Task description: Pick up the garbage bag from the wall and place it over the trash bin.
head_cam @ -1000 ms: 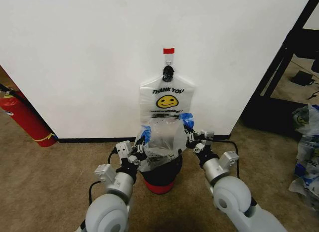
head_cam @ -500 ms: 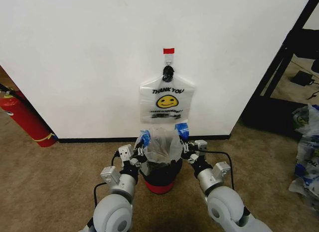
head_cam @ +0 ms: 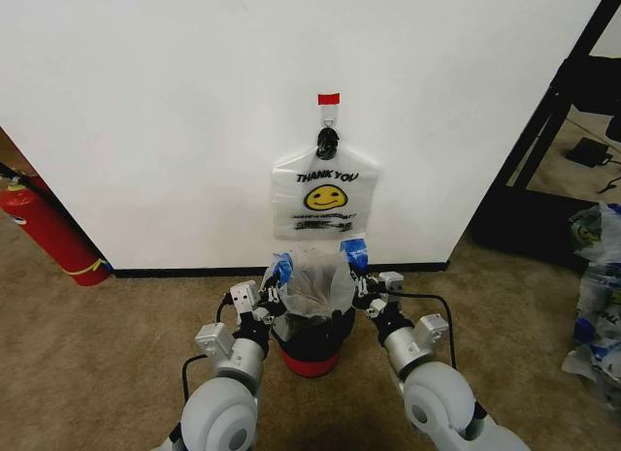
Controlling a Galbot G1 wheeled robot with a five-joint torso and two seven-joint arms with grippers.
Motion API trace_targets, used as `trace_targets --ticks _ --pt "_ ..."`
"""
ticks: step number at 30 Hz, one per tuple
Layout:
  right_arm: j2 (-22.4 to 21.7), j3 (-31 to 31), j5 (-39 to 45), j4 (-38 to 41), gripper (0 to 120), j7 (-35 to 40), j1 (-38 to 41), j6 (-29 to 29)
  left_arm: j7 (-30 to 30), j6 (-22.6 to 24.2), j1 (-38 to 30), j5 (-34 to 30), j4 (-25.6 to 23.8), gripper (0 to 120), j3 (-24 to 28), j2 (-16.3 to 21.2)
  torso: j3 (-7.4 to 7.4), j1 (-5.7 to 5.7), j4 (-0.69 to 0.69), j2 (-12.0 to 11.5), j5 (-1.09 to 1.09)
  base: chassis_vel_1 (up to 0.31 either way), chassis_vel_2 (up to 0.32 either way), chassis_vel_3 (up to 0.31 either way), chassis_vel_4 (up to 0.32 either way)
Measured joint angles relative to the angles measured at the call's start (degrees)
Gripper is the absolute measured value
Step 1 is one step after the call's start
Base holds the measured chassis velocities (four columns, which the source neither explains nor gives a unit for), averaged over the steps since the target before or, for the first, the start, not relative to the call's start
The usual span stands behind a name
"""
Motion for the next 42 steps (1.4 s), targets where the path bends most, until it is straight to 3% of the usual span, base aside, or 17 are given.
trace_targets --ticks 16,27,42 --pt "-1.44 -0.84 -2.17 1.56 0 0.34 -6.11 -0.49 -0.23 -0.57 5.7 3.75 -0.54 0 0.41 -0.03 0.01 0.0 0.02 -0.01 0.01 0.0 0.0 0.0 0.0" --pt "-3.49 0.36 -2.73 3.53 0 4.3 -10.05 -5.16 -1.5 -1.38 8.9 7.07 1.02 0 2.34 -0.96 0.01 0.0 0.02 -0.01 0.0 0.0 0.0 0.0 0.0" --pt "-4.23 0.31 -0.68 2.24 0 9.99 -7.85 -11.73 -2.98 -0.24 10.68 6.79 1.7 0 1.25 0.12 0.02 0.0 0.02 0.0 0.0 0.0 0.0 0.0 0.0"
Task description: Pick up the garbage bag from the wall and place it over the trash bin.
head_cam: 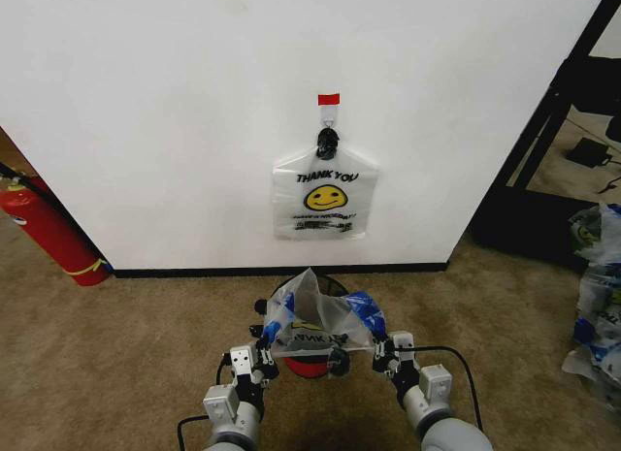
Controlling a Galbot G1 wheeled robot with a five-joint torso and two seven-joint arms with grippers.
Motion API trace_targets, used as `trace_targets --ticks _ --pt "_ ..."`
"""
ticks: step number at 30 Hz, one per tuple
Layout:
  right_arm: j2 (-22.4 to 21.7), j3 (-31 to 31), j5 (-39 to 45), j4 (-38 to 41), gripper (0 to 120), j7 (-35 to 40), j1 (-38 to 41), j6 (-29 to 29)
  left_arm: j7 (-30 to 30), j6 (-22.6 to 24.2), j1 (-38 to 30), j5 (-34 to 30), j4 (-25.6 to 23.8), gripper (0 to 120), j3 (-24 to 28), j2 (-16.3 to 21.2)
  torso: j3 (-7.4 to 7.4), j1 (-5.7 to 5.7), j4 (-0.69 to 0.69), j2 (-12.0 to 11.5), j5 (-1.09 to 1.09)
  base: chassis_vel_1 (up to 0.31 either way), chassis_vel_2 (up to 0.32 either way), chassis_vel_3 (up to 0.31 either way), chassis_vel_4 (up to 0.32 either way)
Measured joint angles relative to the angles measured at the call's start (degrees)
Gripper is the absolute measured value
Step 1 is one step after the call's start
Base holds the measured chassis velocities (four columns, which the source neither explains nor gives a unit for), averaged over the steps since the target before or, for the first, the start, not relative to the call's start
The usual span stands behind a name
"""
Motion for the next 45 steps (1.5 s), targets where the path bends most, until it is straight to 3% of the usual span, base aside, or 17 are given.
trace_targets --ticks 9,45 --pt "0.5 -0.48 0.69 -1.22 0 1.1 0.57 -1.79 0.07 -0.43 1.56 1.24 0.9 0 1.82 -0.57 0.0 0.0 0.0 0.0 0.0 0.0 0.0 0.0 0.0" --pt "6.21 -3.02 -2.38 -15.44 0 1.35 8.76 0.23 0.54 -1.84 -5.16 0.73 9.58 0 3.79 -1.98 0.0 0.0 0.0 0.0 0.0 0.0 0.0 0.0 0.0"
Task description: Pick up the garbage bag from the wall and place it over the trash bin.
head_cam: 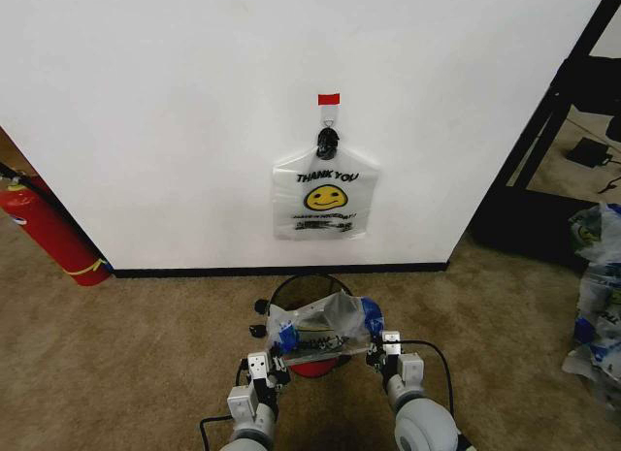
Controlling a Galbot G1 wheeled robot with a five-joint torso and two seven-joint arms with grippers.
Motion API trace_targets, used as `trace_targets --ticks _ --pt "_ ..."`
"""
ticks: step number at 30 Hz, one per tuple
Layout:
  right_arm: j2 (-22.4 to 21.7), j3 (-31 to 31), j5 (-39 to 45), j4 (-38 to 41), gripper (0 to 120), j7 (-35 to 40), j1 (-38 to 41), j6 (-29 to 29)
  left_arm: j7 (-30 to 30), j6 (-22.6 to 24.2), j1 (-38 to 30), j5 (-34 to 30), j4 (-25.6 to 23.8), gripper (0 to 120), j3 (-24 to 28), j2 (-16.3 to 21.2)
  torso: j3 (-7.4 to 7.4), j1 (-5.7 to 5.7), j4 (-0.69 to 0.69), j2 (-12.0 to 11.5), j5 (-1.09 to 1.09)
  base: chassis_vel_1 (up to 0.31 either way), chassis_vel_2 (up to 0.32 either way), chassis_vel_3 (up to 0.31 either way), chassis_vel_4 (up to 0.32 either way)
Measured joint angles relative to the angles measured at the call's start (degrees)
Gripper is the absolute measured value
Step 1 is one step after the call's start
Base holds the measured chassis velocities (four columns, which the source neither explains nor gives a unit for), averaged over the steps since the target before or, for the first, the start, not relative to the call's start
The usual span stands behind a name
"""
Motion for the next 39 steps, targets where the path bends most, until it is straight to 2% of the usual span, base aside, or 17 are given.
trace_targets --ticks 23,35,37,39 --pt "1.65 0.11 -3.88 -5.86 0 -2.07 2.5 3.31 0.45 -0.4 -1.33 0.26 3.22 0 0.48 -0.83 0.0 0.0 0.0 0.0 0.0 0.0 0.0 0.0 0.0" --pt "1.38 0.08 -4.02 -4.32 0 -3.28 1.65 4.06 0.68 -0.43 -0.01 0.6 1.1 0 0.13 0.03 0.0 0.0 0.0 0.0 0.0 0.0 0.0 0.0 0.0" --pt "0.88 0.13 -4.08 -3.25 9 -3.5 1.07 4.13 0.85 -0.46 0.64 1.51 -0.09 13 0.01 0.5 0.0 0.0 0.0 0.0 0.0 0.0 0.0 0.0 0.0" --pt "0.45 0.27 -4.12 -2.36 17 -3.54 0.59 4.29 1.0 -0.47 1.31 2.23 -1.07 19 -0.06 0.95 0.0 0.0 0.0 0.0 0.0 0.0 0.0 0.0 0.0"
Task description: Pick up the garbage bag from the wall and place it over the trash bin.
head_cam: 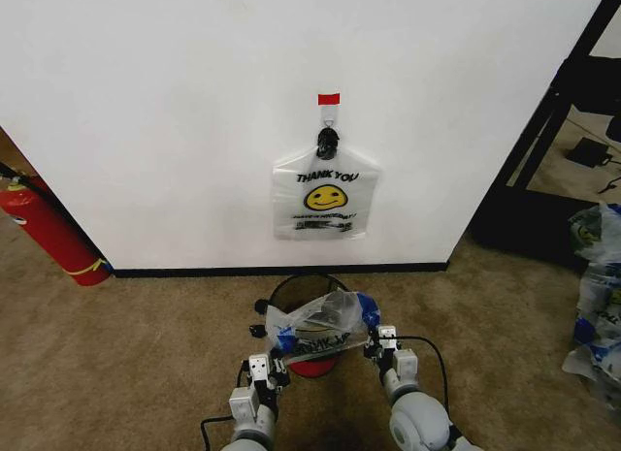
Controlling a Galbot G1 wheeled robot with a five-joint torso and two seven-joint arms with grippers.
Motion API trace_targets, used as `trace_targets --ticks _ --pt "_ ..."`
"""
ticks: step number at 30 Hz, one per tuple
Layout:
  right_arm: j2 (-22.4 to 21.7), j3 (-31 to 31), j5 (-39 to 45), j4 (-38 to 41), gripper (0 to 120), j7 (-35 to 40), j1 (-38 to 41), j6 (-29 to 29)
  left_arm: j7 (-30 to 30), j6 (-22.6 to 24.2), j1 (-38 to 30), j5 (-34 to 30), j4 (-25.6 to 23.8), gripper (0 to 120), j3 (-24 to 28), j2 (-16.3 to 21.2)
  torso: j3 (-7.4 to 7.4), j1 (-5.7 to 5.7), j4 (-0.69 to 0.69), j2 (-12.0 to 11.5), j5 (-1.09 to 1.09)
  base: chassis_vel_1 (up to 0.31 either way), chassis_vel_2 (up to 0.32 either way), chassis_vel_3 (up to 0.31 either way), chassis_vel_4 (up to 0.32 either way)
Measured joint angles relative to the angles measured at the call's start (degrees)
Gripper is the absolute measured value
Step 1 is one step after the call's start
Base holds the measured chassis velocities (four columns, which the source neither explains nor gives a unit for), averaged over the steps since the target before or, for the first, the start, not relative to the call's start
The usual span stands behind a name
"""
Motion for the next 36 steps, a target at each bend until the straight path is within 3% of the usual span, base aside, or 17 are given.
trace_targets --ticks 2,8,12,14,22,24,36 --pt "-0.14 0.06 0.0 0.31 20 0.0 -0.17 0.04 0.02 0.0 0.2 0.15 -0.27 25 -0.02 0.13 0.0 0.0 0.0 0.0 0.0 0.0 0.0 0.0 0.0" --pt "-1.39 0.88 -0.31 3.65 45 -0.12 -2.11 0.67 0.09 0.0 2.4 1.23 -2.57 50 -0.61 0.89 0.0 0.0 0.0 0.0 0.0 0.0 0.0 0.0 0.0" --pt "-1.61 1.06 -0.46 4.32 52 -0.14 -2.51 0.82 0.11 -0.05 3.04 1.57 -3.18 56 -0.96 1.08 0.0 0.0 0.0 0.0 0.0 0.0 0.0 0.0 0.0" --pt "-2.15 1.7 -0.67 6.26 67 -0.47 -3.65 1.47 0.09 -0.26 4.56 2.12 -4.94 68 -1.82 1.83 0.0 0.0 0.0 0.0 0.0 0.0 0.0 0.0 0.0" --pt "-3.05 2.65 -2.17 9.55 94 -1.33 -6.52 3.03 0.02 -0.62 8.14 4.17 -8.75 98 -2.45 2.68 -0.01 0.0 0.0 0.0 0.0 0.0 0.0 0.0 0.0" --pt "-3.23 3.01 -2.8 10.35 99 -1.59 -7.5 3.66 0.01 -0.74 9.01 4.84 -9.63 100 -2.35 2.63 -0.01 0.0 0.0 0.0 0.0 0.0 0.0 0.0 0.0" --pt "-4.55 5.8 -6.86 13.86 100 -4.64 -12.42 10.57 0.22 -1.3 13.0 6.38 -15.97 100 -3.87 4.44 -0.01 0.0 0.0 0.0 0.0 0.0 0.0 0.0 0.0"
